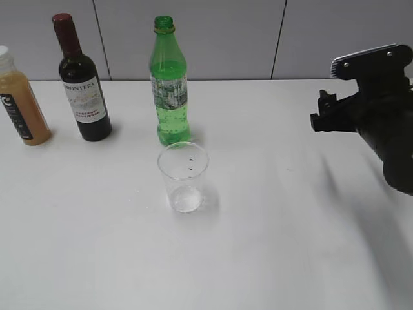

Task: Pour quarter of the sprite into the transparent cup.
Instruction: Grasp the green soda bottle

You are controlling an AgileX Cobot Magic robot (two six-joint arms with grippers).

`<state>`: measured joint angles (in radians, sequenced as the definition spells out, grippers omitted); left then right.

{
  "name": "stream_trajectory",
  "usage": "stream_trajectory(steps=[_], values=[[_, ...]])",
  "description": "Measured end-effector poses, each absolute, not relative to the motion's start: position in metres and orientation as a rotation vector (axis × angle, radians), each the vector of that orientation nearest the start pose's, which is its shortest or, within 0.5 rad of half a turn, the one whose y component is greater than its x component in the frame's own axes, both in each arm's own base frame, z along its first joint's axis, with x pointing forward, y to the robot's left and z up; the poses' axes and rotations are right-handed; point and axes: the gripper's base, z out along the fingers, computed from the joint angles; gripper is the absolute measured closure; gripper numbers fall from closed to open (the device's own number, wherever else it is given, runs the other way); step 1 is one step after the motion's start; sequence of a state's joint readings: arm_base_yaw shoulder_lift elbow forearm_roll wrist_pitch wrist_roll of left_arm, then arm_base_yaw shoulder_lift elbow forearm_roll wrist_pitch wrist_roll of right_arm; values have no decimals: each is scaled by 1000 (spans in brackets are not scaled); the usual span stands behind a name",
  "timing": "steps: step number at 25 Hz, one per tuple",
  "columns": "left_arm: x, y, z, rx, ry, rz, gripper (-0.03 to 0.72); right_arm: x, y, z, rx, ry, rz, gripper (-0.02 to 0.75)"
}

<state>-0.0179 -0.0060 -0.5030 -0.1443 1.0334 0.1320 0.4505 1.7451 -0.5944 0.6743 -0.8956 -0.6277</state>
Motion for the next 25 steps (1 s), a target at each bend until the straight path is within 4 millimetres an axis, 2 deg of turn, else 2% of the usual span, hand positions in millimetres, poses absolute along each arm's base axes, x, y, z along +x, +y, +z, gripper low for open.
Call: stream_trajectory(steps=[6, 14, 17, 21, 25], values=[[-6, -11, 281, 155, 1995, -98, 99, 292, 79, 179, -23, 1826, -299, 134], [-6, -11, 281, 155, 1995, -99, 99, 328, 50, 187, 123, 2089, -66, 149], [-6, -11, 281, 155, 1995, -99, 99, 342, 40, 198, 94, 2169, 44, 150], [-6, -11, 281, 155, 1995, -99, 99, 356, 38, 218, -7, 2259, 184, 151], [-6, -11, 281, 155, 1995, -99, 99, 366, 37, 232, -96, 2378, 162, 151]])
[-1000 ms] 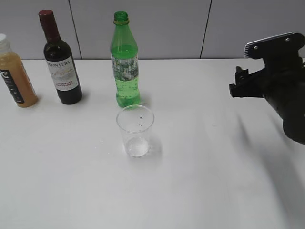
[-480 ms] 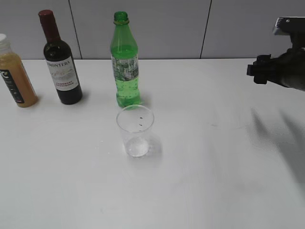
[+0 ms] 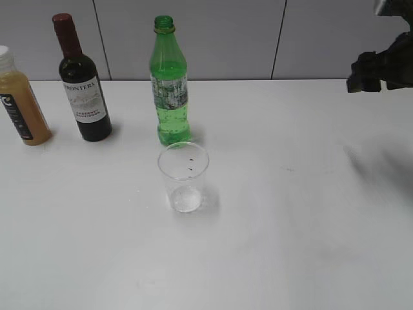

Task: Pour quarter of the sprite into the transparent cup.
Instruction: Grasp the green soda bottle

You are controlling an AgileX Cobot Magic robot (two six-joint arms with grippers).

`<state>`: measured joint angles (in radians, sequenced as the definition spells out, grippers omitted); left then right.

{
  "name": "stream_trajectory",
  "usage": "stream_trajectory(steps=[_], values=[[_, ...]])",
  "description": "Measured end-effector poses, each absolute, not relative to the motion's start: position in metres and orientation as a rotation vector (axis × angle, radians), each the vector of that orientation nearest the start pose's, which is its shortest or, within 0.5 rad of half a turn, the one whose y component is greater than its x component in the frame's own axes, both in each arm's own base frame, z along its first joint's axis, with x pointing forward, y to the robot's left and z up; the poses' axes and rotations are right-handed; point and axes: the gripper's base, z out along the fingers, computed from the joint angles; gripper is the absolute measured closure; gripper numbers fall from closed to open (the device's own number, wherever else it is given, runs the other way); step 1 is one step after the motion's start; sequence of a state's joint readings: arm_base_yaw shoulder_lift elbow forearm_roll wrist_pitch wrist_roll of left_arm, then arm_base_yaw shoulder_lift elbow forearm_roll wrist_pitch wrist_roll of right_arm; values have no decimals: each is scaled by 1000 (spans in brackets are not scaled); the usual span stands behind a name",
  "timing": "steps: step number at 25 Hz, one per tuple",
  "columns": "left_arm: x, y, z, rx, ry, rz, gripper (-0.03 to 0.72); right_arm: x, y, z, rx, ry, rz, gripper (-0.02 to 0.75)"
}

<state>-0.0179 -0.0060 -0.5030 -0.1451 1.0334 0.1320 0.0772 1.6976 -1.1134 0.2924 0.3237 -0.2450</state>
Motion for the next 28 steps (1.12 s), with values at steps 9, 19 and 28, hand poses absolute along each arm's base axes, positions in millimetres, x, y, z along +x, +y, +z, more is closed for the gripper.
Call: stream_trajectory(steps=[9, 19, 28], values=[[-6, -11, 281, 156, 1995, -100, 99, 368, 22, 267, -105, 2662, -35, 151], [-6, -11, 281, 156, 1995, -100, 99, 333, 23, 270, -164, 2990, 3, 151], [-6, -11, 281, 156, 1995, -100, 99, 281, 20, 272, -165, 3003, 15, 151]])
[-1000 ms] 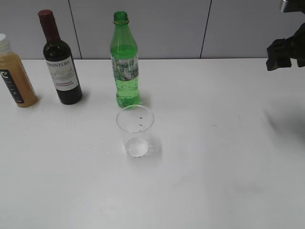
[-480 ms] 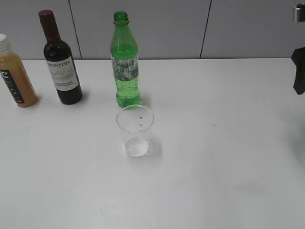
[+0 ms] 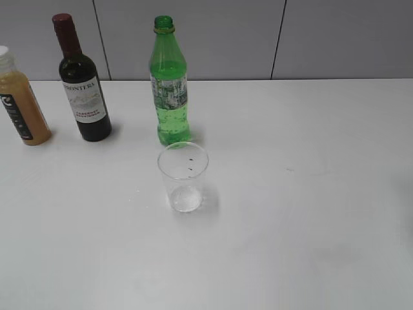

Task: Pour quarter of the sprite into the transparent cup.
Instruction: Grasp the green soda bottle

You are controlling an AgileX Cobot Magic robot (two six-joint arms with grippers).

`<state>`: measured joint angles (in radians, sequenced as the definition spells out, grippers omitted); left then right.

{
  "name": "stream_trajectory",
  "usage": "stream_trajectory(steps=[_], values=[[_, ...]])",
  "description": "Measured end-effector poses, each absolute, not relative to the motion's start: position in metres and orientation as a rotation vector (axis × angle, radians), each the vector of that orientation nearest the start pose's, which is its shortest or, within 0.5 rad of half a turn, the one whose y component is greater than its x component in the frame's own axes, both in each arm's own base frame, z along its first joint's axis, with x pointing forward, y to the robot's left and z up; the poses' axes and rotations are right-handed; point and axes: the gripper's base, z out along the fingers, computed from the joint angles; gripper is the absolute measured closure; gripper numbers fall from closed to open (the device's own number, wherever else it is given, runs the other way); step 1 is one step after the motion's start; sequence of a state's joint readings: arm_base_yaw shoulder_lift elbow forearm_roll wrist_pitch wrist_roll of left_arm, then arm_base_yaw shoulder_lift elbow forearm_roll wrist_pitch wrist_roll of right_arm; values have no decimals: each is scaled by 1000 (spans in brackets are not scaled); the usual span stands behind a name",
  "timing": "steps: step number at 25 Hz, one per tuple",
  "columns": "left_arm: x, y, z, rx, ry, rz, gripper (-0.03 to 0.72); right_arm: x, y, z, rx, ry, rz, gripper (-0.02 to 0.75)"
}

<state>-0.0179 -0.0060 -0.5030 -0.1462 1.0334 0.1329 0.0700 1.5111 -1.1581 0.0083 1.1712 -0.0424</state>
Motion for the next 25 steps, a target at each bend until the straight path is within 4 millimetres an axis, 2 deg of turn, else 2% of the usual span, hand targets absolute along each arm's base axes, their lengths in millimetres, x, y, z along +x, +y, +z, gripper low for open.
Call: stream_trajectory(steps=[9, 19, 22, 25], values=[[-6, -11, 281, 156, 1995, -100, 99, 215, 17, 261, -153, 2920, 29, 152], [-6, -11, 281, 156, 1995, -100, 99, 134, 14, 214, -118, 2891, 84, 152], [-6, -11, 281, 156, 1995, -100, 99, 113, 13, 211, -116, 2850, 90, 152], [-6, -11, 281, 156, 1995, -100, 99, 102, 12, 223, -115, 2737, 93, 152]])
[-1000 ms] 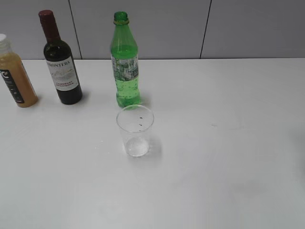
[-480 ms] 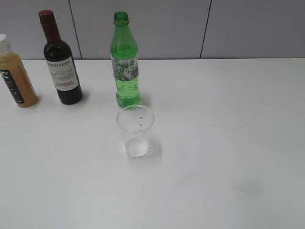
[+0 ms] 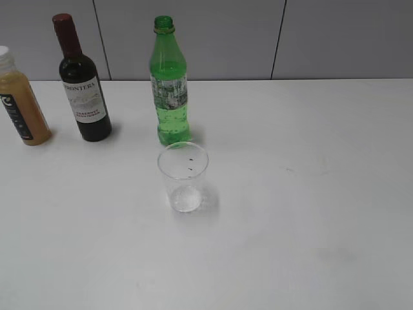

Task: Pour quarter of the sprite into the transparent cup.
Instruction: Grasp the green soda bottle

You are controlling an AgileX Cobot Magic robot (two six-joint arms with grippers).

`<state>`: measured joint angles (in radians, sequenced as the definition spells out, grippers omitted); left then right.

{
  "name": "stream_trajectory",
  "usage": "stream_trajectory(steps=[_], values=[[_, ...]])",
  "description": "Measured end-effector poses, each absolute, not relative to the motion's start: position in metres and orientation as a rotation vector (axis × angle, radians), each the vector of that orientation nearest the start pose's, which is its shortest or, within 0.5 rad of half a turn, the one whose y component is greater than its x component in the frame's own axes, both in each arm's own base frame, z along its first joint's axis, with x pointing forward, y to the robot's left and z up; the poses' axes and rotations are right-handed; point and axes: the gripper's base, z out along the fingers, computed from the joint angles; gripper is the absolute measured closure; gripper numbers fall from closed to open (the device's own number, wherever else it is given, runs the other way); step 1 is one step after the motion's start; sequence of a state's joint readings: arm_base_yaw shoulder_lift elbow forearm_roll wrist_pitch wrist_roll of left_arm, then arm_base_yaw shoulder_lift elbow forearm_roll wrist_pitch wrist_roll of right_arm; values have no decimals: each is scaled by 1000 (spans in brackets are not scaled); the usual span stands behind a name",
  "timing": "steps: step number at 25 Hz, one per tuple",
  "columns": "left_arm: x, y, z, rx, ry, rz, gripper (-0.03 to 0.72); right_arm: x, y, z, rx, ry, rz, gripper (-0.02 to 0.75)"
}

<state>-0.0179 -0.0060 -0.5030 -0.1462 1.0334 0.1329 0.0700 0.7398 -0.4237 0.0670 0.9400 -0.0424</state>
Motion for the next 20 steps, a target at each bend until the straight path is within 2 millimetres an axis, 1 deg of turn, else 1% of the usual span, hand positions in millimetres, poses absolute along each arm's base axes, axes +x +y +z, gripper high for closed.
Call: stream_trajectory(steps=[4, 10, 16, 20], values=[[-6, -11, 281, 156, 1995, -100, 99, 83, 11, 238, -114, 2569, 96, 153], [-6, -11, 281, 156, 1995, -100, 99, 54, 9, 254, -112, 2335, 98, 153], [-6, -11, 281, 156, 1995, -100, 99, 26, 7, 262, -109, 2130, 99, 153], [-6, -11, 281, 156, 1995, -100, 99, 11, 6, 263, -108, 2024, 99, 153]])
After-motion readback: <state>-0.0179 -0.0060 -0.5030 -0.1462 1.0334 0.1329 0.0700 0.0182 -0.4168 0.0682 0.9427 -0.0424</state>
